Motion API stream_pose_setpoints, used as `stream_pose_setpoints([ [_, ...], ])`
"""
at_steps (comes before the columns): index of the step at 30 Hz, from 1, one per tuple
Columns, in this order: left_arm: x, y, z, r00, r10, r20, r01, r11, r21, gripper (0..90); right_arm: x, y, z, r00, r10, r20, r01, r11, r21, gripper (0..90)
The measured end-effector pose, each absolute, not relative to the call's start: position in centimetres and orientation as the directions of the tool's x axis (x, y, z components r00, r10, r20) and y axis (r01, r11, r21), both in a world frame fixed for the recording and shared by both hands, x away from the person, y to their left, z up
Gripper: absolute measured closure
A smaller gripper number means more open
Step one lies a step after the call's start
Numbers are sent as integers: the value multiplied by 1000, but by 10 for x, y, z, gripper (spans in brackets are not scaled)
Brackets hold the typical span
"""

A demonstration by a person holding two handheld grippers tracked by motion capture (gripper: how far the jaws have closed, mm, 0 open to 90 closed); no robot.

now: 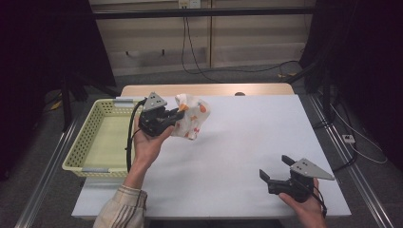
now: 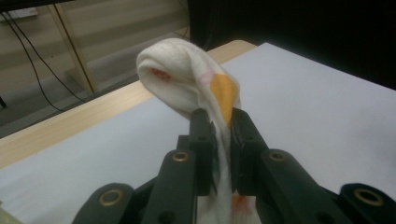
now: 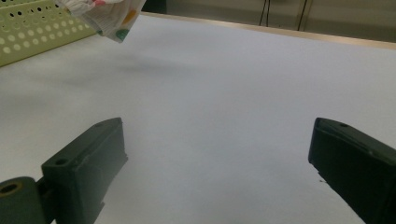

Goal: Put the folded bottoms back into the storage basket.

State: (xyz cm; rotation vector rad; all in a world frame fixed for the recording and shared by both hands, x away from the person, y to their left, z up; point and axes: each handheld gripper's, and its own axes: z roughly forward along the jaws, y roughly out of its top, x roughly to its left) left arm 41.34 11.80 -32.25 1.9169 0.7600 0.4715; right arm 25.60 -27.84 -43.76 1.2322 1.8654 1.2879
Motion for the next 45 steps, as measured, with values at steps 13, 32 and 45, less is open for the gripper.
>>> stream_pose_setpoints([
  [13, 408, 134, -310, 712, 703, 13, 285, -306, 908, 816, 256, -278, -438, -422, 905, 54, 371, 118, 921, 41],
  [32, 397, 175, -292, 671, 742, -11, 291, -249, 924, 817, 255, -277, -437, -434, 900, 46, 365, 129, 922, 41],
  [45, 390, 198, -280, 654, 756, -26, 278, -208, 938, 816, 256, -277, -437, -432, 901, 48, 367, 127, 921, 41],
])
